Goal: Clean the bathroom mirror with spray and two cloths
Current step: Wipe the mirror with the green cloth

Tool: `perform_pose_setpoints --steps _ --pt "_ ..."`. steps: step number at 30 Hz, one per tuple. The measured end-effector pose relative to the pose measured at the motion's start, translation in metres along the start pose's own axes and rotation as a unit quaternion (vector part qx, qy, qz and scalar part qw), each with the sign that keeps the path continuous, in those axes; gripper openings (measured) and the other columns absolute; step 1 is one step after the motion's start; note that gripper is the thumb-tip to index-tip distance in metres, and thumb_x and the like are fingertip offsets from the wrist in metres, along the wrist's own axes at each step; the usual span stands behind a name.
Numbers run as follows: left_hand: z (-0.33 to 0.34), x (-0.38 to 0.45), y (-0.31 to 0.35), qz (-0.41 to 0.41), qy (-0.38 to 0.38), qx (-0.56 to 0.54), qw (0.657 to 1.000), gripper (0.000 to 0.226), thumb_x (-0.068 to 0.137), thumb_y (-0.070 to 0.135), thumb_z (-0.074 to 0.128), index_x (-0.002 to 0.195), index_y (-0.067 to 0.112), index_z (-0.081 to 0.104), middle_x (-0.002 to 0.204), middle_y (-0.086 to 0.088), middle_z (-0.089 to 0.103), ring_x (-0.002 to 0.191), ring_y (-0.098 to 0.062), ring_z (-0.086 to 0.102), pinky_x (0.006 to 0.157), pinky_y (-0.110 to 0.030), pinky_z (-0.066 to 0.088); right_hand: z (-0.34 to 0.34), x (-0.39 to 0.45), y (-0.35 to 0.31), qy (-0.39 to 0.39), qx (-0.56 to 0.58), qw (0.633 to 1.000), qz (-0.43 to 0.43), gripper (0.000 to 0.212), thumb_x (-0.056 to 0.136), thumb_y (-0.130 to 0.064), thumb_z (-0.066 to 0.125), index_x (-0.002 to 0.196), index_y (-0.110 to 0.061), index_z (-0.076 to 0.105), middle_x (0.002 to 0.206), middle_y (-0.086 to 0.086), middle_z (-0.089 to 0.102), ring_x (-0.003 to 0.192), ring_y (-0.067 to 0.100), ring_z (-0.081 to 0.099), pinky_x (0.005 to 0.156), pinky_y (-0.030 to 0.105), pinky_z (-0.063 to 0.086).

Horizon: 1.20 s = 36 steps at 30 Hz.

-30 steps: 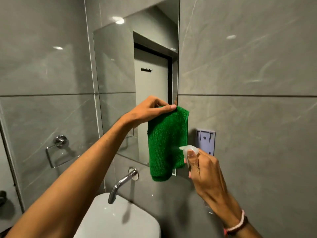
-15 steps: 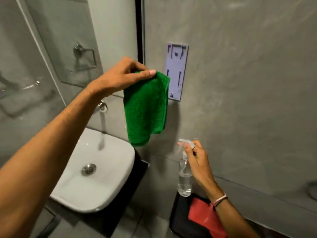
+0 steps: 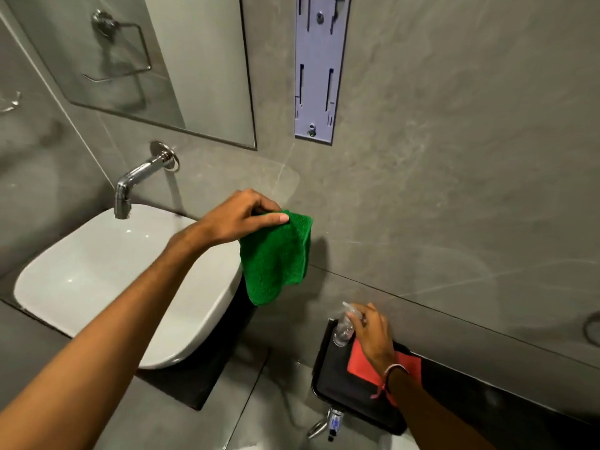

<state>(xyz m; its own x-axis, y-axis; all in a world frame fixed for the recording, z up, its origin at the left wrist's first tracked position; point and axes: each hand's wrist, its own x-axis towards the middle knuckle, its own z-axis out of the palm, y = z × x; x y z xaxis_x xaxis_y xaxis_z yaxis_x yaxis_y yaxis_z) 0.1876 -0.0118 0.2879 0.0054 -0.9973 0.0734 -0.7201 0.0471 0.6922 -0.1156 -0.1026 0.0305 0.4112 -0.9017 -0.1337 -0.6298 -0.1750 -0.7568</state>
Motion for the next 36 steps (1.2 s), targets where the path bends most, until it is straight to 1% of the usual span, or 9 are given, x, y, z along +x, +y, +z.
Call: perform_pose_setpoints --steps 7,12,17,20,24,25,29,33,36 --pt "-0.012 0.001 0.012 0.004 -0.001 0.068 0.998 0.043 0.099 0.039 0.059 0.091 0.000 0.074 0.086 -0.023 0.074 0.076 -0.027 0.071 0.075 -0.052 0.057 -0.015 0.006 -0.030 -0.017 -0.064 0.997 -0.039 0.041 0.100 -0.029 0.067 0.135 -0.008 0.067 0.133 0.014 0.066 0.130 0.034 0.060 0.113 0.044 0.047" --pt "-0.060 -0.007 0.073 0.061 -0.019 0.091 0.994 0.034 0.100 0.032 0.061 0.088 0.004 0.076 0.077 -0.019 0.069 0.067 -0.010 0.059 0.065 -0.037 0.054 -0.065 -0.004 -0.182 -0.082 0.172 0.969 -0.160 0.082 0.077 -0.062 0.079 0.147 -0.026 0.057 0.141 -0.001 0.068 0.123 0.020 0.067 0.105 0.037 0.056" --pt "-0.133 -0.038 0.149 0.099 0.125 -0.057 0.986 0.028 0.095 0.032 0.066 0.107 0.011 0.079 0.096 -0.006 0.081 0.089 -0.011 0.072 0.080 -0.031 0.063 -0.131 -0.027 -0.346 -0.145 0.285 0.886 -0.335 0.022 0.083 -0.028 0.082 0.103 -0.037 0.080 0.110 -0.014 0.084 0.106 0.009 0.079 0.087 0.025 0.065" --pt "-0.168 -0.069 0.169 0.122 0.291 -0.356 0.880 0.058 0.096 0.055 0.048 0.129 0.012 0.069 0.113 -0.023 0.060 0.102 -0.033 0.056 0.098 -0.042 0.054 -0.159 -0.043 -0.429 -0.122 0.335 0.846 -0.395 0.018 0.080 -0.035 0.082 0.096 -0.043 0.084 0.103 -0.017 0.085 0.100 0.005 0.080 0.082 0.017 0.063" --pt "-0.152 -0.083 0.180 0.366 0.142 -0.638 0.662 0.069 0.110 0.032 0.005 0.146 -0.020 0.033 0.140 -0.052 0.042 0.134 -0.057 0.046 0.120 -0.052 0.036 -0.167 -0.042 -0.503 -0.052 0.335 0.840 -0.424 0.032 0.072 -0.047 0.088 0.093 -0.023 0.084 0.094 -0.002 0.087 0.090 0.014 0.083 0.076 0.030 0.067" --pt "-0.148 -0.080 0.175 0.314 0.147 -0.718 0.603 0.074 0.110 0.032 0.005 0.134 -0.025 0.046 0.134 -0.055 0.044 0.128 -0.058 0.052 0.119 -0.052 0.037 -0.161 -0.038 -0.510 -0.013 0.309 0.856 -0.414 0.037 0.074 -0.047 0.089 0.092 -0.015 0.082 0.092 0.003 0.086 0.089 0.019 0.082 0.079 0.039 0.067" --pt "-0.157 -0.042 0.170 0.211 0.399 -0.693 0.563 0.061 0.103 0.048 0.037 0.092 0.005 0.080 0.118 -0.018 0.072 0.083 -0.031 0.077 0.075 -0.044 0.063 -0.167 -0.030 -0.557 0.132 0.096 0.887 -0.432 0.049 0.086 -0.059 0.074 0.112 -0.018 0.071 0.118 0.002 0.067 0.113 0.022 0.065 0.087 0.030 0.052" --pt "-0.205 -0.010 0.201 0.222 0.452 -0.627 0.595 0.073 0.096 0.069 0.032 0.106 0.013 0.078 0.108 -0.022 0.078 0.092 -0.038 0.075 0.082 -0.051 0.058 -0.226 -0.015 -0.584 0.323 0.079 0.804 -0.493 0.036 0.092 -0.044 0.074 0.119 -0.020 0.071 0.117 0.004 0.061 0.113 0.024 0.061 0.089 0.027 0.048" --pt "-0.271 0.033 0.239 0.278 0.561 -0.362 0.690 0.061 0.101 0.063 0.024 0.151 0.033 0.044 0.158 -0.006 0.045 0.134 -0.011 0.056 0.112 -0.036 0.048 -0.272 0.007 -0.598 0.497 -0.055 0.712 -0.493 0.034 0.087 -0.034 0.077 0.117 -0.019 0.073 0.116 0.010 0.069 0.106 0.034 0.065 0.087 0.045 0.055"
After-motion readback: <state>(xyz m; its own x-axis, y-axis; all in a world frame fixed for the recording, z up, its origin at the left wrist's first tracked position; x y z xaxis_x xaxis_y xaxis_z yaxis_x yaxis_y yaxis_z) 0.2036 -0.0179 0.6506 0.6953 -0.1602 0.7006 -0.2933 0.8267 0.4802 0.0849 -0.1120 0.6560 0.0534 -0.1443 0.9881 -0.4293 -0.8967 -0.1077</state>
